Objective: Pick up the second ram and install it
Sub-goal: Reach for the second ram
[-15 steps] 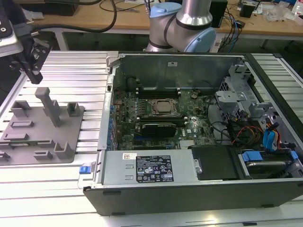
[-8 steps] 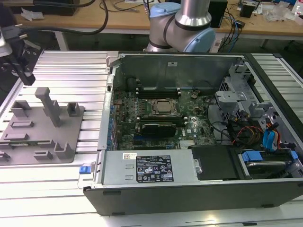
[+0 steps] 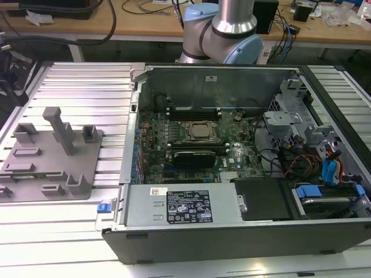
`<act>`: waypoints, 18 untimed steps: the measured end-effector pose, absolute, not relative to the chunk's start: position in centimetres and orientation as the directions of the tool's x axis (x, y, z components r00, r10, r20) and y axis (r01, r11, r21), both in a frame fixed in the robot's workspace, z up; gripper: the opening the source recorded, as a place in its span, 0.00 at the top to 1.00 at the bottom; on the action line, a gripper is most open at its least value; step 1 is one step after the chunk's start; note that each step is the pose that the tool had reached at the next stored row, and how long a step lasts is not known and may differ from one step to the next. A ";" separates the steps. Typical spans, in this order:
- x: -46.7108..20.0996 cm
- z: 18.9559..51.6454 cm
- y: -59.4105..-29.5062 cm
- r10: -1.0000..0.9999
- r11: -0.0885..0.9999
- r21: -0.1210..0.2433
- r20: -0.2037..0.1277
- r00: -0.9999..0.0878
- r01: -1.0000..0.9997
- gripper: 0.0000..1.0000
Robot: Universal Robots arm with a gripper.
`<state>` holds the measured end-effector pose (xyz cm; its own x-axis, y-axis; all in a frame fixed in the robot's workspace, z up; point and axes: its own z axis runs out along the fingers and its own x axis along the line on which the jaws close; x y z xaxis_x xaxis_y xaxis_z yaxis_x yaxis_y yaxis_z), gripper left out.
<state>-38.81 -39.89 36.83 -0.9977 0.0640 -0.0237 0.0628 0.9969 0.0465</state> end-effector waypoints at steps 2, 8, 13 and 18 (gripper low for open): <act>-39.4 36.8 -39.9 0.064 0.997 0.047 -0.024 -0.998 0.063 0.92; -40.8 36.7 -39.9 0.064 0.997 0.047 -0.024 -0.998 0.063 0.92; -42.1 35.6 -40.7 0.064 0.997 0.047 -0.024 -0.998 0.063 0.92; -42.2 33.9 -42.2 0.064 0.997 0.046 -0.018 -0.998 0.063 0.92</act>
<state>-42.16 -42.22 33.88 -0.9978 0.0640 -0.0178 0.0632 0.9969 0.0462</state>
